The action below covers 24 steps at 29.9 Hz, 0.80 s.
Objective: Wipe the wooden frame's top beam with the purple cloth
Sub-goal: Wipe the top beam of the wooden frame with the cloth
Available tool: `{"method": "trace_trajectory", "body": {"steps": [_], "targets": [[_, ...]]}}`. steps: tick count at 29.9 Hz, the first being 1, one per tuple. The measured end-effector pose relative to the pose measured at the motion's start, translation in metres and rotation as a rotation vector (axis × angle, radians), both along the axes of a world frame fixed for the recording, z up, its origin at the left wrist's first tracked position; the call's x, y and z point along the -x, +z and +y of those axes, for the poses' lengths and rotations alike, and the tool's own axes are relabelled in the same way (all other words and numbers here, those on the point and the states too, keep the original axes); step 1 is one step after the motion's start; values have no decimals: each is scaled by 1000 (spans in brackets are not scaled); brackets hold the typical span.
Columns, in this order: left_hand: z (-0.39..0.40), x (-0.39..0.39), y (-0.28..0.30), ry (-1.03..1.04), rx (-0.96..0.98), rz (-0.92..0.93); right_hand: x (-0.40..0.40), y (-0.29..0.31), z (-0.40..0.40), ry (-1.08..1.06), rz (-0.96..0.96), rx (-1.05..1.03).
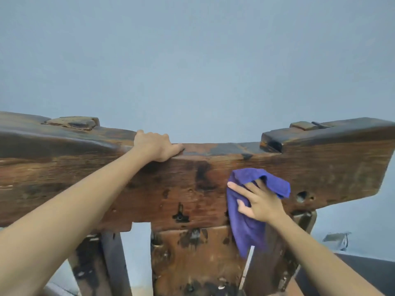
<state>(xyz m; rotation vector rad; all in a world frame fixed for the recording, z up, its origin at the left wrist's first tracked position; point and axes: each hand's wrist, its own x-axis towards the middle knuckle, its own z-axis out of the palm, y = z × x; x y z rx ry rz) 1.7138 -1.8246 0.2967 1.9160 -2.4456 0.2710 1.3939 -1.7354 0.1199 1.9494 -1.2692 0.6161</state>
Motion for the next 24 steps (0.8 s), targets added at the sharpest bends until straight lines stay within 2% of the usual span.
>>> {"method": "trace_trajectory", "body": {"steps": [5, 9, 12, 14, 16, 18, 20, 22, 24], "targets": [[17, 78, -6, 167, -73, 141, 135, 49, 13, -221, -254, 59], [32, 189, -5, -7, -135, 273, 193, 68, 9, -257, -364, 155], [47, 258, 8, -94, -244, 493, 248, 71, 7, -266, -546, 174], [54, 282, 13, -75, -290, 673, 286, 70, 10, -303, -693, 199], [53, 291, 15, -46, -303, 741, 313, 64, 11, -347, -800, 243], [49, 291, 13, -50, -286, 720, 321, 51, 9, -382, -931, 297], [45, 295, 10, -42, -266, 716, 309, 30, 5, -443, -1147, 336], [41, 295, 7, -25, -264, 740, 274, 4, 0, -509, -1333, 311], [37, 294, 5, -16, -256, 756, 227, -19, -4, -537, -1411, 273]]}}
